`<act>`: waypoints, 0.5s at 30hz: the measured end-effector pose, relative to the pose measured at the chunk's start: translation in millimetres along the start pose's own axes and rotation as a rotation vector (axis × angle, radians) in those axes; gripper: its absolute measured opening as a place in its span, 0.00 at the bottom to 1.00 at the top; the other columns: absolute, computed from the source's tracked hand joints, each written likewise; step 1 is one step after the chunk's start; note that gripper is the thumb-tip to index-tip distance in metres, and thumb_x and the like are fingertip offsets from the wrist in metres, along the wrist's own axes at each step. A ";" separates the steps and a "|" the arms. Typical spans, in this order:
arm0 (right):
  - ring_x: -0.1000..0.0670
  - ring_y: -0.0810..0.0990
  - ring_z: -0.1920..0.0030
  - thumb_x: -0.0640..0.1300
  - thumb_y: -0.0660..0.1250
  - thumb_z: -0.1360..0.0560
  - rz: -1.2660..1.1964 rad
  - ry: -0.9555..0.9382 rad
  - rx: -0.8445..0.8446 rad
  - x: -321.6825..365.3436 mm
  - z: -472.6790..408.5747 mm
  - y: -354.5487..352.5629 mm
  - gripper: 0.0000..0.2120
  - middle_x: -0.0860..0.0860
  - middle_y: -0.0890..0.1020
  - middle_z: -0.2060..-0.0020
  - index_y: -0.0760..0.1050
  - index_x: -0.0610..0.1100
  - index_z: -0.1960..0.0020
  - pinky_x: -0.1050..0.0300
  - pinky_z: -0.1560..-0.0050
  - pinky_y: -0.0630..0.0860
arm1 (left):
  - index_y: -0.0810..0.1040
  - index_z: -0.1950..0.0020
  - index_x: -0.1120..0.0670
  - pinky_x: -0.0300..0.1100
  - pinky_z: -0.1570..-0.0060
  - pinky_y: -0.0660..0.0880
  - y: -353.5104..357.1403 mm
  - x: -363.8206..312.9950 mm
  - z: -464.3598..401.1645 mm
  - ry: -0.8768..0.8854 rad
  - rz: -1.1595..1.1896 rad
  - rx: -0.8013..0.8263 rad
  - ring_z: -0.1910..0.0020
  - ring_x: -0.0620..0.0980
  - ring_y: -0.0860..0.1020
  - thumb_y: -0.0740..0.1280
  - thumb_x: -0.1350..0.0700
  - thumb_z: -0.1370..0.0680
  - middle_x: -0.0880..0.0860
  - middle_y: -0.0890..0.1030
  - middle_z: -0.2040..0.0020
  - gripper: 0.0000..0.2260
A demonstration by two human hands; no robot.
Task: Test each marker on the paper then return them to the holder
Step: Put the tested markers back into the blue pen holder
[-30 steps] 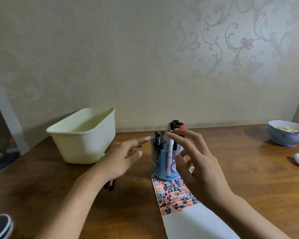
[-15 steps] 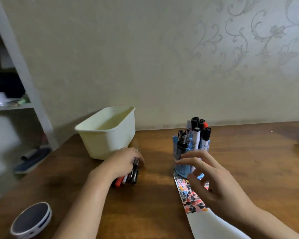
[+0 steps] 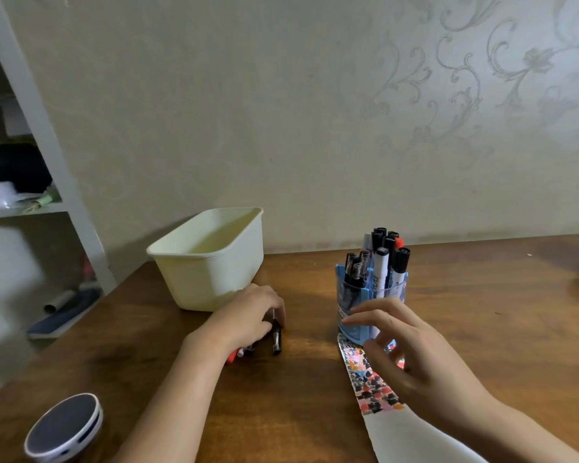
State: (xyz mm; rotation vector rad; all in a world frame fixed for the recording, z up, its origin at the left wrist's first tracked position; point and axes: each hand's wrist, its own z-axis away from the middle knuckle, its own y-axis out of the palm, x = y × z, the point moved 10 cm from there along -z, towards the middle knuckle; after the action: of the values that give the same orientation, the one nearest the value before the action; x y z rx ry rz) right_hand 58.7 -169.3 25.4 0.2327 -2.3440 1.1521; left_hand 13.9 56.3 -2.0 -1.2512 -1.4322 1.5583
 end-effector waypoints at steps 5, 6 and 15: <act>0.58 0.80 0.51 0.44 0.65 0.20 -0.014 0.018 0.000 -0.3 0.0 -0.5 0.15 0.66 0.73 0.42 0.75 0.61 0.38 0.65 0.58 0.78 | 0.78 0.53 0.39 0.41 0.43 0.72 -10.0 -17.5 1.5 0.031 0.113 -0.075 0.43 0.42 0.74 0.71 0.57 0.23 0.42 0.76 0.43 0.11; 0.58 0.80 0.51 0.45 0.66 0.20 -0.022 0.022 -0.006 -0.7 0.2 -1.3 0.15 0.66 0.74 0.42 0.74 0.61 0.37 0.65 0.58 0.78 | 0.79 0.54 0.39 0.41 0.44 0.72 -15.8 -21.9 2.1 0.030 0.175 -0.105 0.44 0.42 0.75 0.71 0.57 0.23 0.42 0.77 0.45 0.11; 0.57 0.83 0.56 0.53 0.69 0.24 -0.126 0.048 -0.111 1.2 -0.6 -16.1 0.14 0.64 0.81 0.48 0.75 0.61 0.39 0.62 0.60 0.81 | 0.84 0.51 0.48 0.44 0.40 0.74 -38.7 -110.5 19.5 0.313 0.572 -0.075 0.48 0.40 0.80 0.73 0.63 0.25 0.41 0.84 0.54 0.09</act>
State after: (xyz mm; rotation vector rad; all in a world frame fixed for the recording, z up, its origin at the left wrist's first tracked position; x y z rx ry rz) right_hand 63.8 -178.7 37.4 0.3052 -2.3076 0.9541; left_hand 25.6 -45.9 57.3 -1.9740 -0.9848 1.5673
